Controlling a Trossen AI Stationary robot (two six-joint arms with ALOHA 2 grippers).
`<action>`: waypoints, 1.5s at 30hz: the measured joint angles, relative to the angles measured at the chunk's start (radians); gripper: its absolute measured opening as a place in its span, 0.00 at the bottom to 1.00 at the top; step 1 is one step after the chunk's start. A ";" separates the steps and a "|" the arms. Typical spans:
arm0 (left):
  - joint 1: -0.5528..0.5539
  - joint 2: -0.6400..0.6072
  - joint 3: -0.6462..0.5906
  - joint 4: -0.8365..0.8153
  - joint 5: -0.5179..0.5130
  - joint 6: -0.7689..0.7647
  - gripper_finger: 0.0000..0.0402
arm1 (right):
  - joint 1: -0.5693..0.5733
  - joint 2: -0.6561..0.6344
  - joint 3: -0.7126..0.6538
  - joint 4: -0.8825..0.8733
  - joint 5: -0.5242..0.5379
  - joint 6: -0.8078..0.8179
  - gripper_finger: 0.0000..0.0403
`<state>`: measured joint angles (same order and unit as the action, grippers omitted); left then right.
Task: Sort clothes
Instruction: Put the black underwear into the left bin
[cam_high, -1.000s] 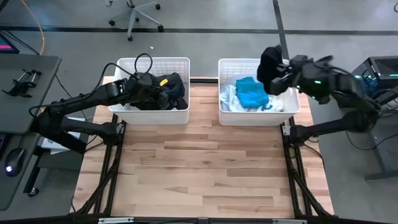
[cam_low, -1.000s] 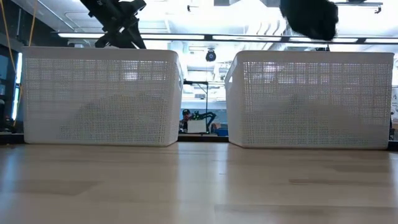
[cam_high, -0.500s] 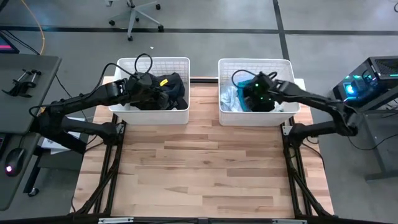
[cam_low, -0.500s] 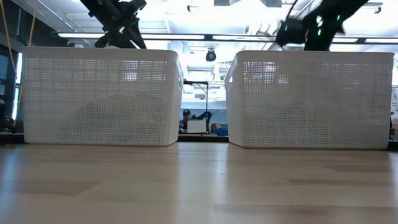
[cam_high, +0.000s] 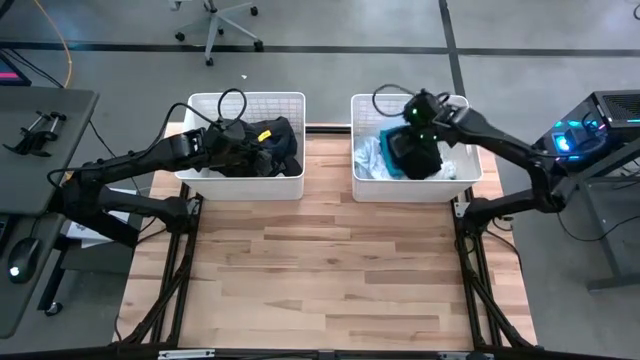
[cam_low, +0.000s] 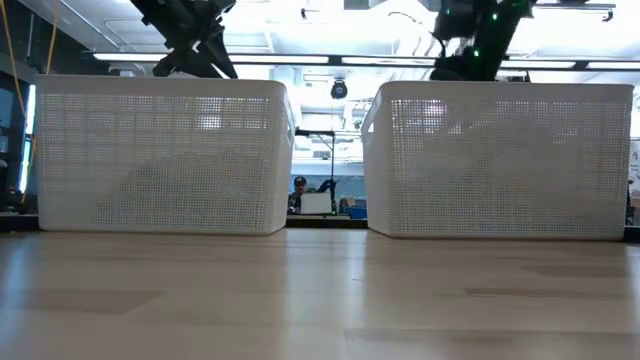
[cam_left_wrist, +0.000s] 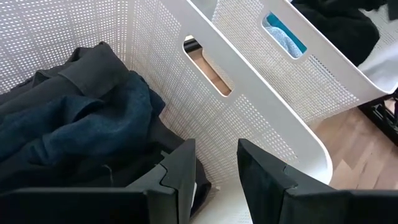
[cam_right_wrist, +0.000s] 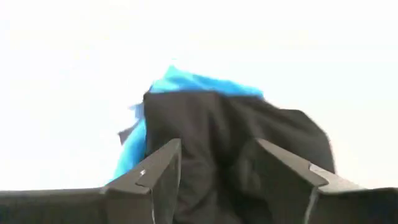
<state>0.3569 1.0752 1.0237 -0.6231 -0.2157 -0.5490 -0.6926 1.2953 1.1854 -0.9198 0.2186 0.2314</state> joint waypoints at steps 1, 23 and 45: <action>0.000 0.000 0.000 0.000 0.000 0.000 0.26 | -0.002 0.000 0.016 -0.009 0.007 0.000 0.48; -0.029 -0.072 0.000 0.153 0.061 0.089 0.26 | 0.114 0.077 0.280 0.089 -0.099 0.031 0.02; -0.045 -0.391 0.000 0.308 0.098 0.533 0.26 | 0.328 0.922 0.982 0.694 -0.351 0.085 0.08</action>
<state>0.3115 0.6838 1.0241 -0.3147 -0.1177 -0.0161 -0.3649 2.2176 2.1670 -0.2262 -0.1328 0.3160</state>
